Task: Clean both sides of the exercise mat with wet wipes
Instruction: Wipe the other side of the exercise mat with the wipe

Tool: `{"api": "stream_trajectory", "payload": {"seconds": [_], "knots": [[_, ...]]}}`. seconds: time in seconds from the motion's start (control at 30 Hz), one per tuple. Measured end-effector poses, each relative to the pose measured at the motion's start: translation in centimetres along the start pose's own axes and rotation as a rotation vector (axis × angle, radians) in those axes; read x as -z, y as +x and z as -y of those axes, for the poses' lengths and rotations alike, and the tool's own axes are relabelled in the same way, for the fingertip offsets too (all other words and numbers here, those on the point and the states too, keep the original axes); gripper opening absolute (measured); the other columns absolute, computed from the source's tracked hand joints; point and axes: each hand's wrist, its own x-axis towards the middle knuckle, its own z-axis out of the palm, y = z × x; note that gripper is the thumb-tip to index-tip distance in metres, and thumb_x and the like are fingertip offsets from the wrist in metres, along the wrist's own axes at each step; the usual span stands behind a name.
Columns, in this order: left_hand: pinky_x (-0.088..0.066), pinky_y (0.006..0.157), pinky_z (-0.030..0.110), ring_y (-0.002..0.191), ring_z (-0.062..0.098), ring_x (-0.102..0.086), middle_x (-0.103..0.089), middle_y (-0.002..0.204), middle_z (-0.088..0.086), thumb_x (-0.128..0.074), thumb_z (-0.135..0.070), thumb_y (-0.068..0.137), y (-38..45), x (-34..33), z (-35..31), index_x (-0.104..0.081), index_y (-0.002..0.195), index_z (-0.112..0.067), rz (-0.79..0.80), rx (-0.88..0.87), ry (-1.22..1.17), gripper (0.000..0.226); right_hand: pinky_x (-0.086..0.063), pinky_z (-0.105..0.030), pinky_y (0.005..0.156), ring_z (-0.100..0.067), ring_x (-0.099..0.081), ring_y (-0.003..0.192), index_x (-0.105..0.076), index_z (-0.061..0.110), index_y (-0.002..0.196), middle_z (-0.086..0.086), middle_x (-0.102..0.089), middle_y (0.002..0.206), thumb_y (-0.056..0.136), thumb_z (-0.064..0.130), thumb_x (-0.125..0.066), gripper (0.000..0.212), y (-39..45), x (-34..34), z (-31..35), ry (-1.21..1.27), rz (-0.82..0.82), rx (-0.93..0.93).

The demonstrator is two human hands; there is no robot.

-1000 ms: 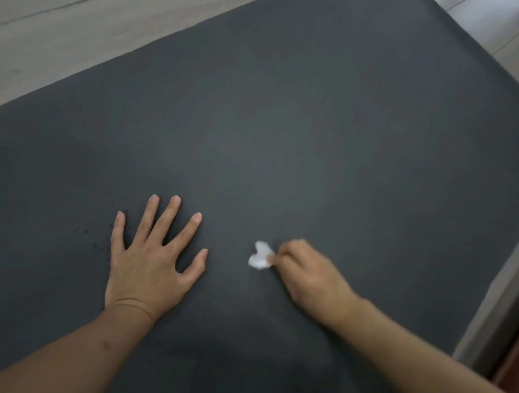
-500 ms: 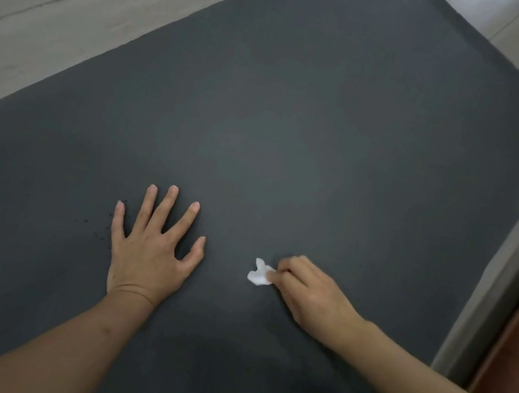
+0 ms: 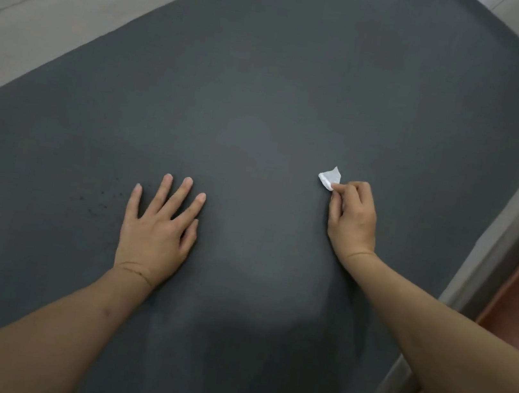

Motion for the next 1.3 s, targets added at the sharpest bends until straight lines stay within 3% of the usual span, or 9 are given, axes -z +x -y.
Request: {"api": "stream_trajectory", "payload": {"seconds": [0.23,0.4,0.57,0.63,0.83,1.0,1.07,1.2,1.3], "knots": [[-0.012,0.123,0.066,0.160,0.023,-0.012,-0.025,0.170,-0.006,-0.033,-0.042,0.104,-2.8,-1.1,-9.6,-0.039,0.158,-0.035,0.149,0.082,-0.053,0.055,-0.042,-0.019,0.071,-0.009,-0.047,0.074,-0.069,0.012,0.106,0.000,-0.053,0.096,0.095,0.011,-0.061,0.014,0.2,0.2,-0.5,0.066,-0.001,-0.045],[-0.012,0.124,0.064,0.160,0.020,-0.009,-0.019,0.172,-0.005,-0.029,-0.041,0.104,-2.4,-1.3,-9.3,-0.029,0.163,-0.030,0.160,0.088,-0.022,0.060,-0.050,-0.035,0.070,-0.016,-0.049,0.075,-0.071,0.009,0.106,-0.004,-0.051,0.092,0.097,0.012,-0.058,0.016,-1.0,0.4,0.5,0.082,0.016,-0.012],[-0.012,0.124,0.064,0.160,0.019,-0.007,-0.015,0.173,-0.003,-0.028,-0.041,0.102,-2.3,-1.7,-9.2,-0.028,0.163,-0.025,0.168,0.100,-0.006,0.062,-0.046,-0.043,0.061,-0.026,-0.048,0.075,-0.067,0.003,0.101,-0.010,-0.051,0.088,0.101,0.011,-0.052,0.017,-9.0,1.6,5.9,0.157,0.444,0.577],[-0.011,0.125,0.064,0.160,0.019,-0.007,-0.015,0.173,-0.003,-0.028,-0.042,0.102,-2.2,-1.7,-9.2,-0.028,0.162,-0.025,0.176,0.102,-0.006,0.063,-0.049,-0.043,0.064,-0.029,-0.052,0.078,-0.066,0.002,0.098,-0.012,-0.055,0.090,0.104,0.018,-0.045,0.028,-5.8,1.6,4.3,0.083,0.423,0.667],[-0.010,0.125,0.064,0.160,0.019,-0.007,-0.017,0.173,-0.003,-0.028,-0.041,0.102,-2.1,-1.8,-9.1,-0.029,0.163,-0.025,0.166,0.089,-0.001,0.062,-0.046,-0.049,0.067,-0.025,-0.044,0.072,-0.054,0.000,0.083,-0.005,-0.044,0.084,0.094,0.015,-0.048,0.020,5.9,0.2,-1.6,-0.080,0.015,-0.088],[-0.011,0.125,0.064,0.160,0.019,-0.010,-0.018,0.172,-0.003,-0.030,-0.041,0.101,-2.1,-1.7,-9.0,-0.033,0.162,-0.025,0.162,0.085,-0.008,0.063,-0.044,-0.037,0.066,-0.025,-0.048,0.079,-0.065,0.006,0.098,-0.009,-0.051,0.090,0.097,0.009,-0.055,0.010,-5.3,1.6,6.5,0.052,0.387,0.482],[-0.012,0.124,0.064,0.160,0.020,-0.011,-0.020,0.172,-0.003,-0.031,-0.041,0.100,-2.2,-1.7,-9.1,-0.034,0.161,-0.025,0.152,0.085,-0.016,0.063,-0.044,-0.036,0.069,-0.025,-0.049,0.082,-0.066,0.008,0.101,-0.008,-0.054,0.093,0.096,0.008,-0.056,0.011,-3.8,2.5,4.6,-0.056,0.396,0.590],[-0.014,0.124,0.065,0.160,0.021,-0.011,-0.021,0.172,-0.001,-0.032,-0.041,0.100,-1.9,-1.6,-9.1,-0.036,0.161,-0.024,0.161,0.079,-0.011,0.063,-0.049,-0.048,0.071,-0.038,-0.053,0.081,-0.065,0.004,0.093,-0.016,-0.057,0.089,0.091,0.003,-0.053,0.013,5.4,3.0,-3.0,-0.234,0.043,0.130],[-0.013,0.124,0.064,0.160,0.021,-0.011,-0.020,0.172,-0.001,-0.032,-0.041,0.100,-1.9,-1.5,-9.1,-0.035,0.161,-0.024,0.164,0.082,-0.006,0.063,-0.045,-0.046,0.066,-0.036,-0.052,0.077,-0.063,0.003,0.084,-0.014,-0.052,0.084,0.091,0.005,-0.052,0.013,3.0,2.7,-1.0,-0.192,0.044,0.042]]}}
